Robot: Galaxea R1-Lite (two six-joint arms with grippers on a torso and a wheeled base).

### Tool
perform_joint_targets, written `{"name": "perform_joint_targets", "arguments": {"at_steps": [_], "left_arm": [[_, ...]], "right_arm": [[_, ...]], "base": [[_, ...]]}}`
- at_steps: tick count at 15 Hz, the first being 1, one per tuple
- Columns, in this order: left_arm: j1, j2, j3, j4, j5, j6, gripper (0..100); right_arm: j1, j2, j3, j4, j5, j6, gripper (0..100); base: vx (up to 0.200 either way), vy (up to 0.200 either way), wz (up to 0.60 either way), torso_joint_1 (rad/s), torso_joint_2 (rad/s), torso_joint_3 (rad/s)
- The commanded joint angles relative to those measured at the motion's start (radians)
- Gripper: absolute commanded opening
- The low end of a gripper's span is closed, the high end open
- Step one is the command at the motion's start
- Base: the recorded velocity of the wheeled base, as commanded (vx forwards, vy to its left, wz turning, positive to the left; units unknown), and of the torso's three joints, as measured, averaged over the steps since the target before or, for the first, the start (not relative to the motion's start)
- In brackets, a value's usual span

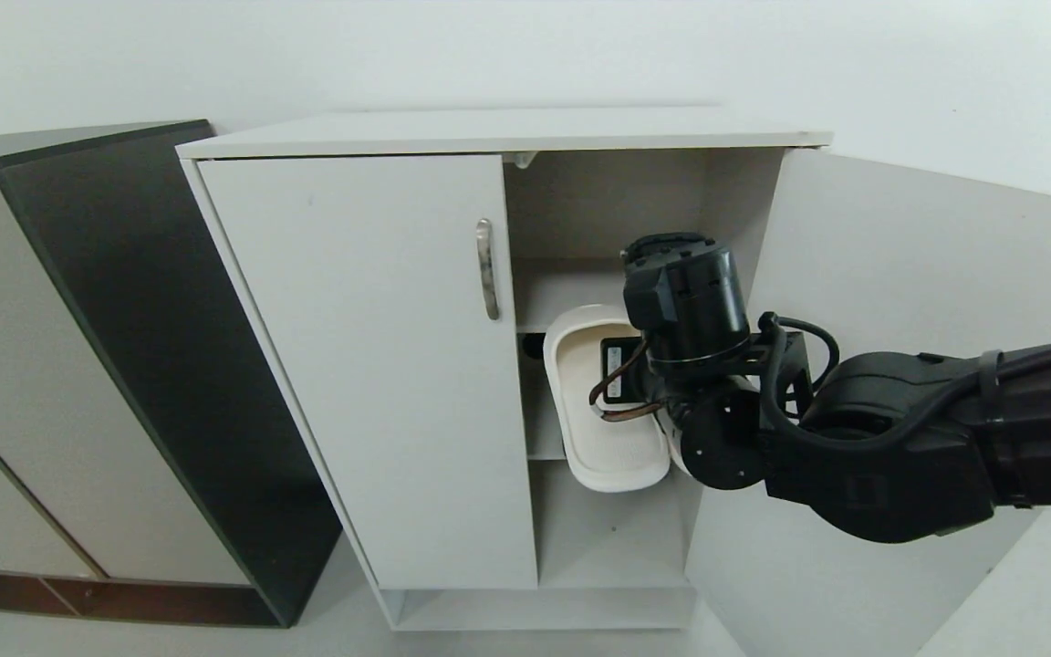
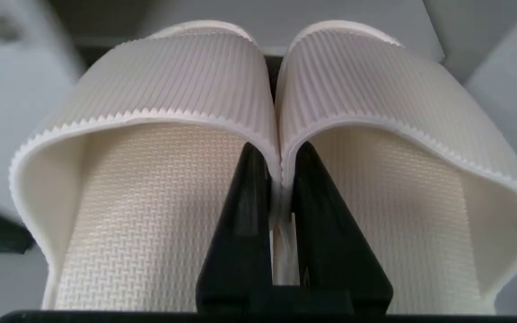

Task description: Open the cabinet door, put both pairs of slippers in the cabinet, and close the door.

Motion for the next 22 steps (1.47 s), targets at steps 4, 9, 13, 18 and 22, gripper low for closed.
{"name": "perform_joint_targets", "arguments": {"at_steps": [4, 9, 13, 18, 22], "left_arm": [[0.000, 0.001, 0.000, -0.001, 0.000, 0.000, 0], [0.000, 0.001, 0.000, -0.001, 0.000, 0.000, 0], [0.000, 0.001, 0.000, -0.001, 0.000, -0.002, 0], [0.000, 0.001, 0.000, -0.001, 0.000, -0.002, 0], [0.000, 0.001, 0.000, -0.001, 0.001, -0.003, 0]], "right_arm": [[0.000, 0.003, 0.001, -0.006, 0.000, 0.001, 0], [0.000, 0.006, 0.001, -0.006, 0.000, 0.000, 0], [0.000, 0.018, 0.002, -0.022, 0.000, 0.000, 0], [-0.016, 0.075, -0.009, -0.091, 0.005, -0.019, 0], [-0.059, 0.152, -0.130, -0.085, 0.022, -0.043, 0]], "base": [[0.200, 0.000, 0.00, 0.005, 0.00, 0.004], [0.200, 0.000, 0.00, 0.003, 0.01, 0.001], [0.050, 0.000, 0.00, -0.001, 0.00, 0.002], [0.000, 0.000, 0.00, 0.000, 0.00, 0.000], [0.000, 0.000, 0.00, 0.000, 0.00, 0.000]]}}
